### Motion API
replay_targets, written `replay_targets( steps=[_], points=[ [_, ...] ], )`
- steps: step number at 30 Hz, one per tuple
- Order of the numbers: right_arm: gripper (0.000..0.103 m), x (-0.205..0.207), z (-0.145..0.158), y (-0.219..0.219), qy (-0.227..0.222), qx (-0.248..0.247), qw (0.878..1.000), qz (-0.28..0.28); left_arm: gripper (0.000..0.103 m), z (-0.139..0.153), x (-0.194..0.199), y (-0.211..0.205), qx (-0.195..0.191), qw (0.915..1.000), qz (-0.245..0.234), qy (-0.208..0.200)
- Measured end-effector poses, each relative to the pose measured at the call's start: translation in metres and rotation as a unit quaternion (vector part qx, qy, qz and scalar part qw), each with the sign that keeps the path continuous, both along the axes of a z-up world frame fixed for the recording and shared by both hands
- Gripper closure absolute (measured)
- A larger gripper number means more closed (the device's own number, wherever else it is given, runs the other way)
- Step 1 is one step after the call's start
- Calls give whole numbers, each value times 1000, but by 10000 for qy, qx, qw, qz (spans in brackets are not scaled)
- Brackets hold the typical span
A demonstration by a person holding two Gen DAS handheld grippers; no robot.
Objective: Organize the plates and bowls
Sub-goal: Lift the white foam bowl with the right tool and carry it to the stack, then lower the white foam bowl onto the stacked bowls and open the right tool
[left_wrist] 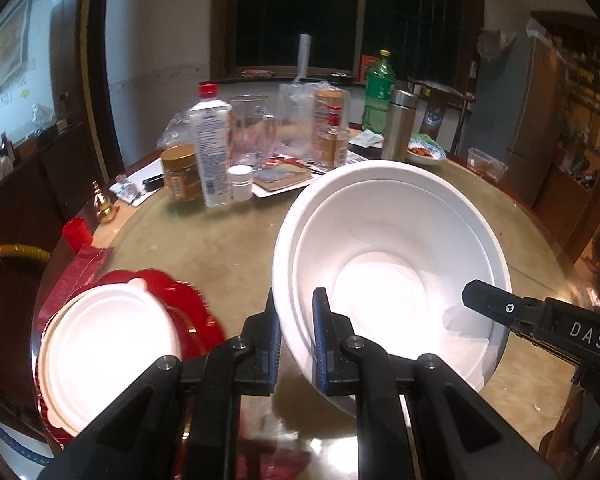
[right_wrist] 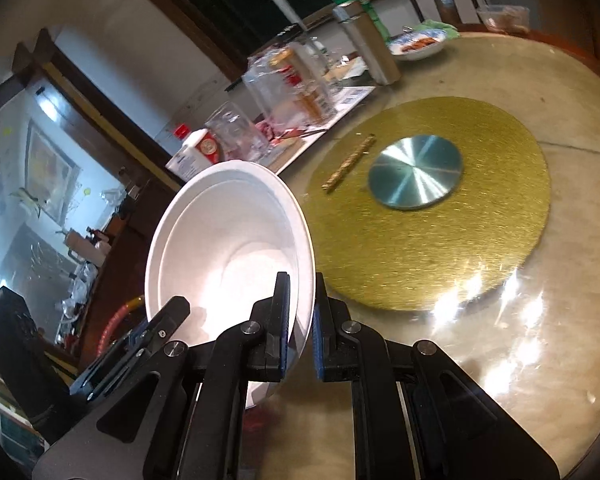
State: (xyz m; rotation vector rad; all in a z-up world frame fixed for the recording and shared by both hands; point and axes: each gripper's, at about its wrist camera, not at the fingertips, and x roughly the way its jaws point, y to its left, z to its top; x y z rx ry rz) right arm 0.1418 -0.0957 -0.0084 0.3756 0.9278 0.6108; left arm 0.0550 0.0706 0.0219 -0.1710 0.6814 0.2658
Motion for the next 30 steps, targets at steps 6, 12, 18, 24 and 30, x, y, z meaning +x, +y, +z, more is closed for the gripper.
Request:
replay_targets(
  steps=[6, 12, 18, 24, 30],
  points=[
    [93, -12, 8, 39, -129, -140, 9995, 267, 90, 3, -18, 37, -274, 9994, 170, -132],
    [93, -21, 13, 74, -158, -228, 9982, 534, 90, 5, -35, 68, -456, 9980, 351, -268],
    [93, -34, 19, 105, -255, -333, 9962, 767, 90, 4, -53, 96, -604, 9959, 558, -380],
    [93, -45, 17, 133, -250, -445, 9937, 996, 90, -3, -68, 119, -691, 9939, 785, -354],
    [93, -53, 11, 160, -183, -539, 9910, 1215, 90, -12, -81, 138, -770, 9917, 987, -288]
  ],
)
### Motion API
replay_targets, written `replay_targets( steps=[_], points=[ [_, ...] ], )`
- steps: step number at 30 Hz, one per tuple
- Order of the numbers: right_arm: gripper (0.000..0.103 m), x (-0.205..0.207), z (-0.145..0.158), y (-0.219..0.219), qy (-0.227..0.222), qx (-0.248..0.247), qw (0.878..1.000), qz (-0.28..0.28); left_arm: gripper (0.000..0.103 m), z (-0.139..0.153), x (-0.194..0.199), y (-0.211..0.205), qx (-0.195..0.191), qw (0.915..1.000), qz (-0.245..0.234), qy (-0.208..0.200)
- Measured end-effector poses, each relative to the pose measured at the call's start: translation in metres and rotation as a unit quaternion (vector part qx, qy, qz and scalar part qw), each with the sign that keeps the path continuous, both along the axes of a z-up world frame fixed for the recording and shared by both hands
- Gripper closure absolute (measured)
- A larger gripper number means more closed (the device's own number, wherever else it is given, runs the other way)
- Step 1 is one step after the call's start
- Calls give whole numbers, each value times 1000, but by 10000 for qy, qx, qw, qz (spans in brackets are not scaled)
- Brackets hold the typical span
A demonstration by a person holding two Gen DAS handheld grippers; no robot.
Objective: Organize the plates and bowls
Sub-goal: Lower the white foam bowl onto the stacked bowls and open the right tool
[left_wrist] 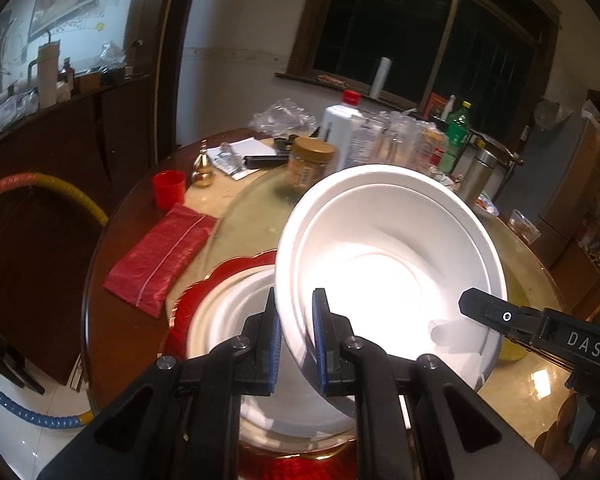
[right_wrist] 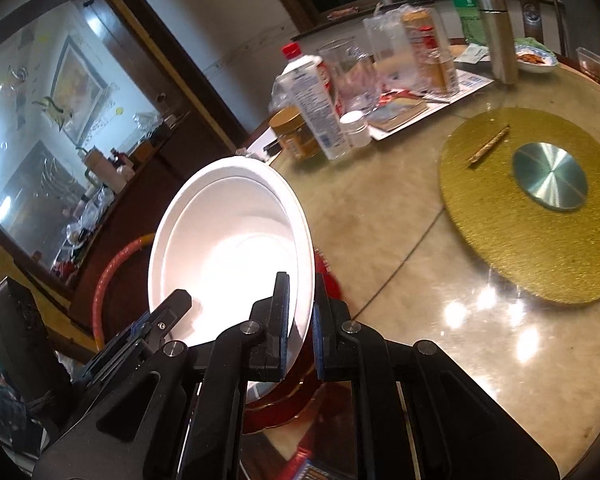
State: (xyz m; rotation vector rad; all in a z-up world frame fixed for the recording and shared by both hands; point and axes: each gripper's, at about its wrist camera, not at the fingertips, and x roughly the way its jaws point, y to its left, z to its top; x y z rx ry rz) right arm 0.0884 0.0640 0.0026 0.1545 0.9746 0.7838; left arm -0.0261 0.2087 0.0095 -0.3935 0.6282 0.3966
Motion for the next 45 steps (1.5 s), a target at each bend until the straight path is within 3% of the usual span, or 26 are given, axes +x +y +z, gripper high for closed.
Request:
replay_targets(
  steps=[15, 45],
  points=[
    [93, -15, -13, 38, 139, -169, 9991, 356, 91, -9, -20, 23, -72, 9995, 305, 101],
    [93, -11, -31, 52, 357, -413, 9966, 622, 90, -22, -21, 22, 85, 9976, 505, 465]
  ],
)
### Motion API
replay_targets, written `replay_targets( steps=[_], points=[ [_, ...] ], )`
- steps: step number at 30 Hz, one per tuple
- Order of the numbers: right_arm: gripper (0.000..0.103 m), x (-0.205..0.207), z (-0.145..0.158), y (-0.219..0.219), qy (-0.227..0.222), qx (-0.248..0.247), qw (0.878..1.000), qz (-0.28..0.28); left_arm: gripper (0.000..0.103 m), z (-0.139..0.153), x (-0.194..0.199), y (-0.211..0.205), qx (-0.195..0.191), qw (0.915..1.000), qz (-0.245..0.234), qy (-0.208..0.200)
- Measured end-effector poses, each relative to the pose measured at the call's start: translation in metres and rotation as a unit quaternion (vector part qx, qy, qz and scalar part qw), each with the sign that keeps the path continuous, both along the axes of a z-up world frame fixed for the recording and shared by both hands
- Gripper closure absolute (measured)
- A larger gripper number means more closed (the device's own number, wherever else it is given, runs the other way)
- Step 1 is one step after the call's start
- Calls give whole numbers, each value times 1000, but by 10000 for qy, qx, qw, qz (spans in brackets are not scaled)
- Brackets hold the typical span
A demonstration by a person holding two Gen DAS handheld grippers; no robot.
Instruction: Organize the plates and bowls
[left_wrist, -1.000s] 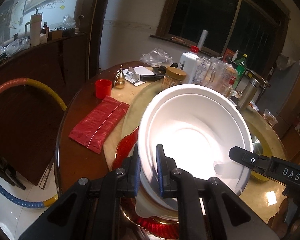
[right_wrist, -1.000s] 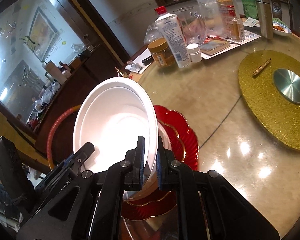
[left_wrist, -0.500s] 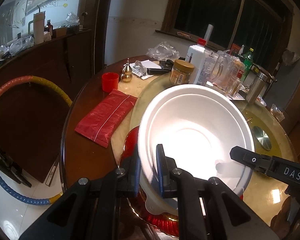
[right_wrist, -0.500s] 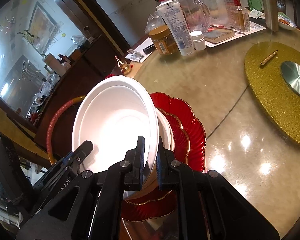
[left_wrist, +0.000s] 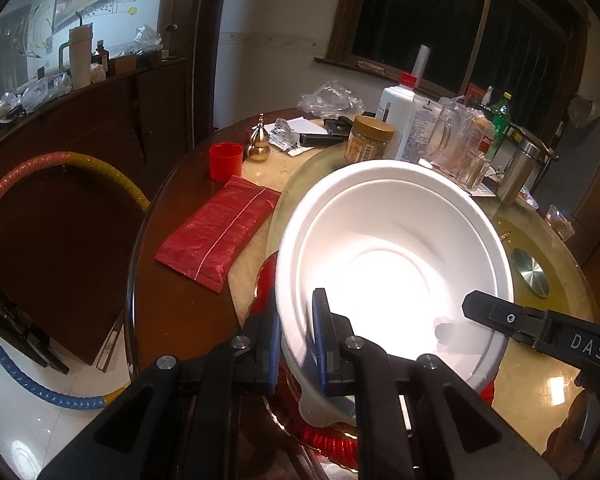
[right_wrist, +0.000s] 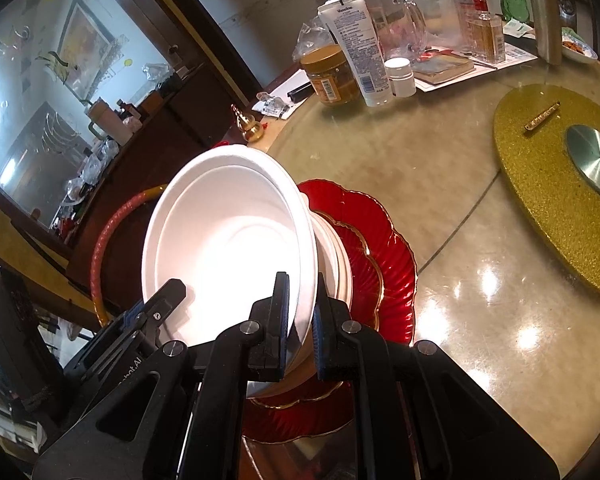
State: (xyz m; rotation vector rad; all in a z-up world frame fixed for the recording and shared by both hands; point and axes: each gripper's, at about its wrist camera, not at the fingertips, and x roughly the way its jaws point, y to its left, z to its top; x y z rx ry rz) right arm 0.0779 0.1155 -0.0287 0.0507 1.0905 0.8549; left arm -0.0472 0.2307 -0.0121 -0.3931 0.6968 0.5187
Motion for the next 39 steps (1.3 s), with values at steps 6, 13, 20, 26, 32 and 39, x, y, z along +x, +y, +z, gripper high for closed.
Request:
replay_targets(
  steps=[6, 13, 20, 26, 32, 39],
  points=[
    [93, 0, 0, 5, 39, -169, 9998, 77, 89, -2, 0, 2, -39, 9998, -92, 154],
    [93, -2, 0, 4, 59, -180, 9998, 88, 89, 0, -2, 1, -20, 9998, -83, 196],
    [93, -3, 0, 0, 178, -145, 9997, 107, 89, 3, -5, 2, -11, 9999, -27, 166],
    [91, -5, 4, -3, 131, -144, 9998, 45, 60, 5, -9, 4, -41, 9998, 35, 170],
    [41, -11, 15, -9, -78, -51, 10000, -15, 35, 13, -14, 0, 117, 9999, 96, 76],
    [33, -22, 36, -19, -750, -220, 9969, -56, 25, 19, -23, -3, 219, 9997, 143, -35]
  ],
)
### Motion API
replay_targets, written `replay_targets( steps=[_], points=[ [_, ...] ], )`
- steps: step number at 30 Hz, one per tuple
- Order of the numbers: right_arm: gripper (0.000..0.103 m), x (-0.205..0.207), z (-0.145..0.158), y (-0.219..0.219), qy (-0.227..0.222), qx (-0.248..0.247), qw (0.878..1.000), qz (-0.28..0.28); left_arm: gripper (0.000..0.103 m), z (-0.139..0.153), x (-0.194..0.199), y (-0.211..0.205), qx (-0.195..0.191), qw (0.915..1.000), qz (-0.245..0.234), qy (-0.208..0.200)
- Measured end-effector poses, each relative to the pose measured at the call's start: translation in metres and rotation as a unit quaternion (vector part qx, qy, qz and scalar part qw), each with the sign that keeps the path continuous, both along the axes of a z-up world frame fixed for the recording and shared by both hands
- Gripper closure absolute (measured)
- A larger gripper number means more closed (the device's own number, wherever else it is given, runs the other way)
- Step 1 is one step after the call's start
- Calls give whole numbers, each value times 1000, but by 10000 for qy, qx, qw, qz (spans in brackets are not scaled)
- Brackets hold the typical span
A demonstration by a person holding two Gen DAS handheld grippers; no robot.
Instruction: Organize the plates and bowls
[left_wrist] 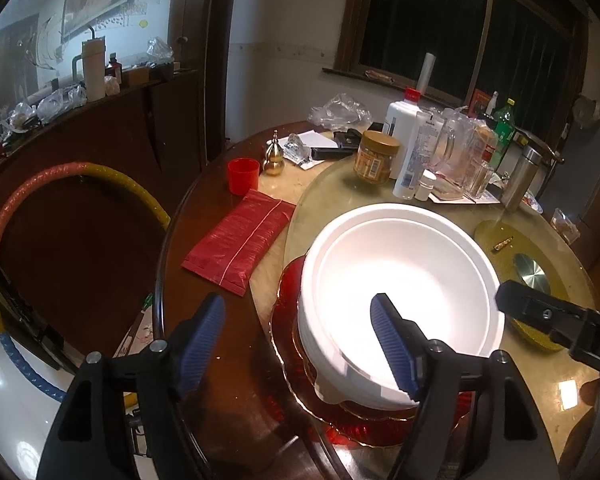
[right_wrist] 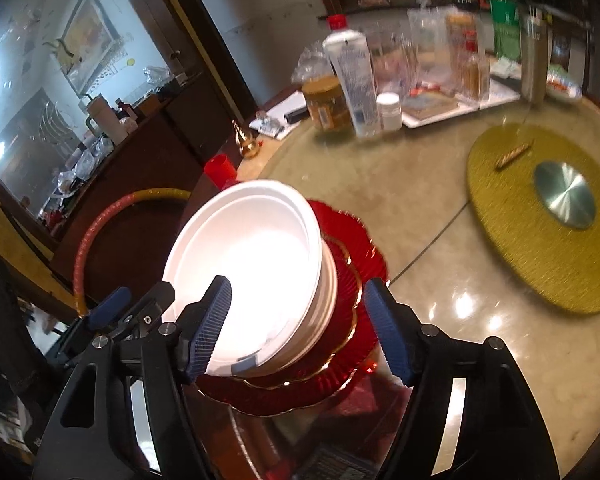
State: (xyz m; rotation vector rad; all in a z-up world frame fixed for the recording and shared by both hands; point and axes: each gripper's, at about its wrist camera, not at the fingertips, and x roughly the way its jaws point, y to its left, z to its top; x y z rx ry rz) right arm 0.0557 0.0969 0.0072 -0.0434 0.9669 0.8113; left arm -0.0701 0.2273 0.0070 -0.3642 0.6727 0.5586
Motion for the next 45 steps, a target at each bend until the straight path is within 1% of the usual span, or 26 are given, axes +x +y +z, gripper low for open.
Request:
replay_targets(
  steps=[1, 2, 4, 5, 7, 8, 10, 11, 12, 14, 16, 17, 18, 19, 20, 24, 31, 36, 41, 45],
  points=[
    [32, -3, 4, -1, -142, -42, 9999, 19, 24, 1, -1, 0, 2, 10000, -5, -17],
    [25, -5, 7, -2, -256, -81, 9996, 34, 24, 1, -2, -1, 5, 10000, -10, -20],
    [16, -11, 12, -4, -509, -184, 9985, 92, 24, 1, -2, -3, 22, 10000, -57, 12],
    [14, -13, 14, -4, -642, -255, 9975, 142, 24, 1, -3, -4, 34, 10000, -75, 13],
    [10, -20, 17, -4, -938, -398, 9945, 237, 21, 1, -4, -6, 111, 9999, -67, 8],
    [10, -22, 18, -4, -1048, -440, 9932, 267, 19, 2, -5, -6, 133, 9999, -68, 11],
    [9, -29, 22, -6, -1410, -521, 9879, 395, 19, 3, -8, -8, 169, 9998, -57, 2],
    [2, -32, 23, -7, -1553, -554, 9852, 460, 19, 4, -9, -8, 184, 9998, -58, -13],
    [0, -37, 24, -9, -1766, -620, 9808, 550, 18, 5, -10, -8, 207, 9998, -63, -35],
    [0, -41, 26, -11, -2033, -700, 9746, 627, 14, 7, -12, -9, 295, 9995, -27, -52],
    [0, -45, 29, -17, -2276, -750, 9687, 646, 14, 10, -13, -12, 415, 9991, -53, -111],
    [0, -45, 30, -20, -2319, -741, 9678, 636, 13, 11, -13, -13, 447, 9989, -69, -120],
    [0, -45, 31, -23, -2334, -736, 9676, 618, 9, 12, -13, -14, 473, 9988, -99, -125],
    [0, -45, 32, -24, -2339, -731, 9676, 601, 3, 12, -12, -16, 481, 9986, -150, -131],
    [0, -44, 33, -27, -2326, -729, 9680, 594, 0, 12, -11, -17, 460, 9986, -204, -140],
    [0, -46, 32, -28, -2335, -801, 9672, 606, 0, 14, -13, -20, 383, 9986, -311, -187],
    [0, -52, 24, -24, -2303, -945, 9652, 804, 0, 14, -11, -25, 495, 9983, -290, -34],
    [0, -57, 20, -24, -2313, -1058, 9625, 940, 0, 16, -11, -32, 417, 9977, -529, -64],
    [0, -55, 20, -29, -2286, -1082, 9634, 892, 0, 19, -11, -36, 306, 9974, -645, -127],
    [0, -54, 20, -33, -2258, -1053, 9647, 851, 0, 19, -12, -41, 381, 9970, -657, -143]
  ],
)
